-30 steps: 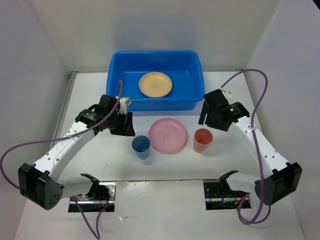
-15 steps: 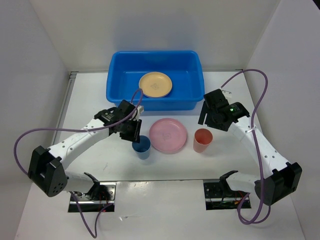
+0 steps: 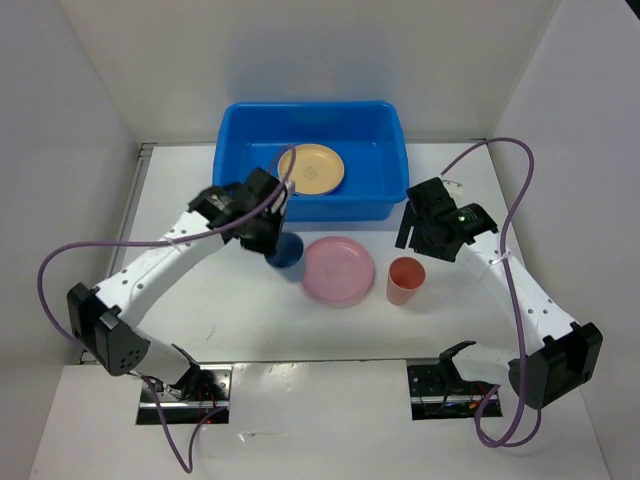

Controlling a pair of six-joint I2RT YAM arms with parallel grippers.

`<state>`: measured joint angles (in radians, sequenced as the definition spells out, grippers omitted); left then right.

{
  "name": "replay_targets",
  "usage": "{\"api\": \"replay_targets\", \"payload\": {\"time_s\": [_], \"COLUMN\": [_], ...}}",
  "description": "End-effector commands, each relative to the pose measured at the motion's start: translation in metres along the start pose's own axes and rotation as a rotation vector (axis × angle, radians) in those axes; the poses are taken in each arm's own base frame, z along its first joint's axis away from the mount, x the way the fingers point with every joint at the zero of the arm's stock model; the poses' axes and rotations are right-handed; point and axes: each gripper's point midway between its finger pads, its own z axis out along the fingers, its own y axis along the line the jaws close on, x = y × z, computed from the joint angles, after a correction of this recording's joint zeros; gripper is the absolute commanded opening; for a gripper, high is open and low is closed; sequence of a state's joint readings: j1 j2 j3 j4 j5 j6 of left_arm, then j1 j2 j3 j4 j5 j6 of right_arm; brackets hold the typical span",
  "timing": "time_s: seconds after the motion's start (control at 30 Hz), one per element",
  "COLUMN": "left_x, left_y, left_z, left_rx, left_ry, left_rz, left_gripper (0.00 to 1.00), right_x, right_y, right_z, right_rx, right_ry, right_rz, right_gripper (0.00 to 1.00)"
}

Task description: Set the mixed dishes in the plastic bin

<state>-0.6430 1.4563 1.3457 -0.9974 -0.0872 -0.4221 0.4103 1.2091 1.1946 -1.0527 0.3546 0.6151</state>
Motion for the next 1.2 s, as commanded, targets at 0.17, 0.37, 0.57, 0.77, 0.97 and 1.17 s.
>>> {"api": "replay_targets", "payload": {"time_s": [0.17,0.37,0.57,0.77,0.97,1.17], "left_x": [-0.146,-0.220,-0.257,-0.254,-0.250,-0.244], "left_y": [0.048,0.106,0.159,0.173,0.176,0.179], "left_z": [-0.131,-0.118,-0.081,-0.005,0.031,0.057], "left_rx": [-0.147,-0.234,-0.212,-0.185,-0.174,-0.173], "left_ry": [-0.441,-0.470,-0.466,-0.321,-0.254,-0.201], "left_rz": [0.025,-0.035,-0.106,-0.103,-0.095,-0.088], "left_gripper": [0.00,0.00,0.00,0.00,0.00,0.01], "right_x": [-0.017,-0.026,-0.038,-0.038,-0.034,-0.020], "right_y": [0.010,0.006,0.001,-0.008,-0.014,-0.010], "right_z": [0.002,0.008,0.006,0.013,0.024,0.037], "right_rx": [-0.020,-0.011,-0.010,0.024,0.055,0.051], "right_ry": [-0.049,-0.065,-0.086,-0.065,-0.033,0.043], "right_rz": [-0.007,0.007,0.030,0.036,0.019,-0.022], "right_gripper": [0.84,0.84,0.84,0.84,0.83,0.83]}}
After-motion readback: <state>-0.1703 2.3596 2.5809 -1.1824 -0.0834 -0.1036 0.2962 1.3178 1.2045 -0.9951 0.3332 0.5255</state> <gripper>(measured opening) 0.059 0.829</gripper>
